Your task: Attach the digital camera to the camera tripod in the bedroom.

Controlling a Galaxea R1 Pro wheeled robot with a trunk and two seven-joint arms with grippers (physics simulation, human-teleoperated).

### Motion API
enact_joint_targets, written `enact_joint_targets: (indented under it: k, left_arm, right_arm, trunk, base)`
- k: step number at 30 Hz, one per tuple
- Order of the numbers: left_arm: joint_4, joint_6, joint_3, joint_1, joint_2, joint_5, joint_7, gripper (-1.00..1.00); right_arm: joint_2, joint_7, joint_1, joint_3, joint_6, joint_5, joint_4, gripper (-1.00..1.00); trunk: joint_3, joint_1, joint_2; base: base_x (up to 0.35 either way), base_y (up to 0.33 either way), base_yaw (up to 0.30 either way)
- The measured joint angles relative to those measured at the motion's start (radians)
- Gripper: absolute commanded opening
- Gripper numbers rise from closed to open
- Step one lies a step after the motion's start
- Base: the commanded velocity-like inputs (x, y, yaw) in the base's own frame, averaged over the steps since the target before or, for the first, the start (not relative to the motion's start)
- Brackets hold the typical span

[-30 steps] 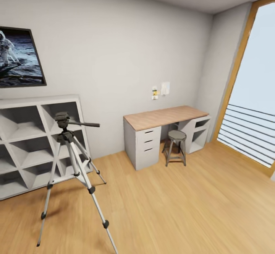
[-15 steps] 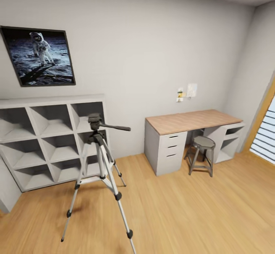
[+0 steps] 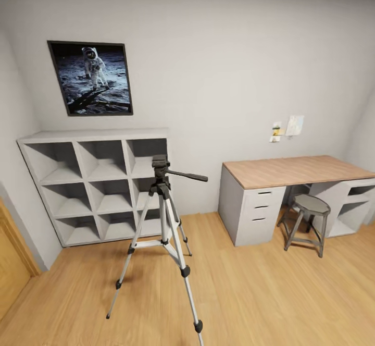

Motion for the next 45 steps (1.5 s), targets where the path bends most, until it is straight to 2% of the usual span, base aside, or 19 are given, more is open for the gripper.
enact_joint_targets:
  k: [10,30,45]
  left_arm:
    - [0.000,0.000,0.000,0.000,0.000,-0.001,0.000,-1.00]
    - [0.000,0.000,-0.001,0.000,-0.003,-0.006,-0.001,-1.00]
    - [0.000,0.001,-0.001,0.000,-0.003,-0.008,-0.001,-1.00]
  right_arm:
    - [0.000,0.000,0.000,0.000,0.000,-0.001,0.000,1.00]
    - [-0.009,0.003,0.000,0.001,0.001,0.003,-0.002,1.00]
    - [-0.006,0.000,0.000,0.001,0.001,0.002,-0.002,1.00]
  trunk:
    - [0.000,0.000,0.000]
    - [0.000,0.000,0.000]
    - [0.000,0.000,0.000]
  base:
    - [0.001,0.001,0.235]
    - [0.008,0.007,0.012]
    - [0.221,0.230,0.000]
